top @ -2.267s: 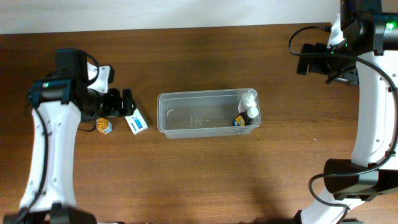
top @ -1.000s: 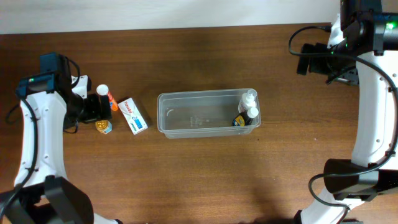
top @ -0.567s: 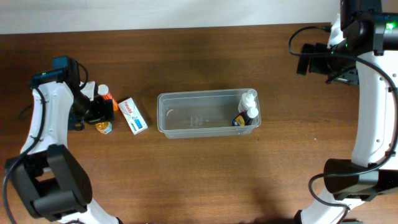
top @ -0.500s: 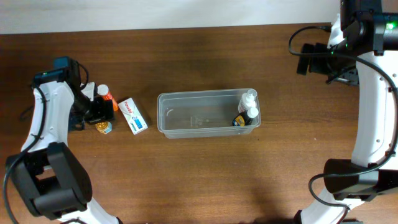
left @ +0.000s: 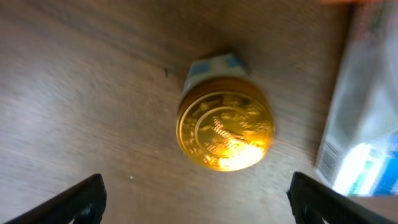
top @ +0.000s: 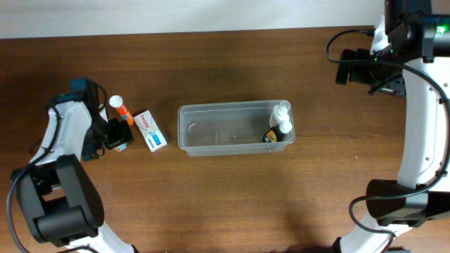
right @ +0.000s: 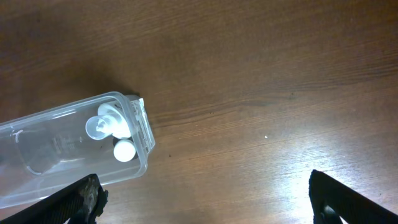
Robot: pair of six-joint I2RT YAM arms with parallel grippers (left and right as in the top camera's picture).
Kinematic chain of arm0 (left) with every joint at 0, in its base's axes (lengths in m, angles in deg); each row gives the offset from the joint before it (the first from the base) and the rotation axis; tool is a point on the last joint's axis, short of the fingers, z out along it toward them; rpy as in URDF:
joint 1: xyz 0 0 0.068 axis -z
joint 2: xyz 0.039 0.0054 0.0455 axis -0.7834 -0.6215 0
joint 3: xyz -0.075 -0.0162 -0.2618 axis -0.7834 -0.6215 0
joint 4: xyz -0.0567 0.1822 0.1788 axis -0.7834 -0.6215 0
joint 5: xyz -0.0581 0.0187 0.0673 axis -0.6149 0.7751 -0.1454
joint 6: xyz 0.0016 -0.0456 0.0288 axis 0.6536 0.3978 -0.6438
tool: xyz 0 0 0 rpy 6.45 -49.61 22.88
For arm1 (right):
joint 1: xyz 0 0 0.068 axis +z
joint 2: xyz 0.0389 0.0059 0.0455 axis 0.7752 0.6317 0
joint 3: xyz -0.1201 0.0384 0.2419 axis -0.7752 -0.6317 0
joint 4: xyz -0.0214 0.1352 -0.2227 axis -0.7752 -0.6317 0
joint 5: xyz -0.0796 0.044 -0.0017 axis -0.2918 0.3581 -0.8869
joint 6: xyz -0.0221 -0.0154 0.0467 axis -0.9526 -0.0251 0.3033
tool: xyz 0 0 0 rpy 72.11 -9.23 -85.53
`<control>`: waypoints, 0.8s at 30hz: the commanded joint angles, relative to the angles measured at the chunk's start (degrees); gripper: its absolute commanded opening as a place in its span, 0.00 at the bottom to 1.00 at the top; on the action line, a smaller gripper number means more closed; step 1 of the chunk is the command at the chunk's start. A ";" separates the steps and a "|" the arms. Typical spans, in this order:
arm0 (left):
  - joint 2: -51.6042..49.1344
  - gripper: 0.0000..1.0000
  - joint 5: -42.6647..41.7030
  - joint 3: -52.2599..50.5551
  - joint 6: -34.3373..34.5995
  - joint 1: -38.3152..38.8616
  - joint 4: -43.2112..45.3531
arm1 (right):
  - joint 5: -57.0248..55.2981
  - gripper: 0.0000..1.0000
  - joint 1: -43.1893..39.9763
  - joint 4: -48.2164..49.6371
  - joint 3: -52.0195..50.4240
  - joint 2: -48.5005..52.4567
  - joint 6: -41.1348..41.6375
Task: Pack container
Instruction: 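Close left gripper on the gold-lidded jar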
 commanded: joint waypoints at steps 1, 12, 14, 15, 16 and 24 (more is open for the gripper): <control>-0.50 0.94 1.29 -3.52 4.66 -0.46 2.51 | 0.31 0.98 -0.17 -0.15 0.39 0.09 0.37; -0.50 0.89 2.62 -5.20 4.70 -0.68 6.91 | 0.28 0.98 -0.17 -0.15 0.39 0.09 0.37; -0.50 0.89 2.58 -5.20 4.50 -0.68 7.67 | 0.31 0.98 -0.17 -0.15 0.39 0.09 0.37; -0.50 0.84 2.58 -5.20 4.50 -0.68 7.91 | 0.31 0.98 -0.17 -0.15 0.39 0.09 0.37; -0.50 0.82 2.58 -5.20 4.50 -0.68 8.09 | 0.31 0.98 -0.17 -0.15 0.39 0.09 0.37; -0.50 0.56 2.56 -5.20 3.41 -0.68 9.03 | 0.31 0.98 -0.17 -0.15 0.39 0.09 0.37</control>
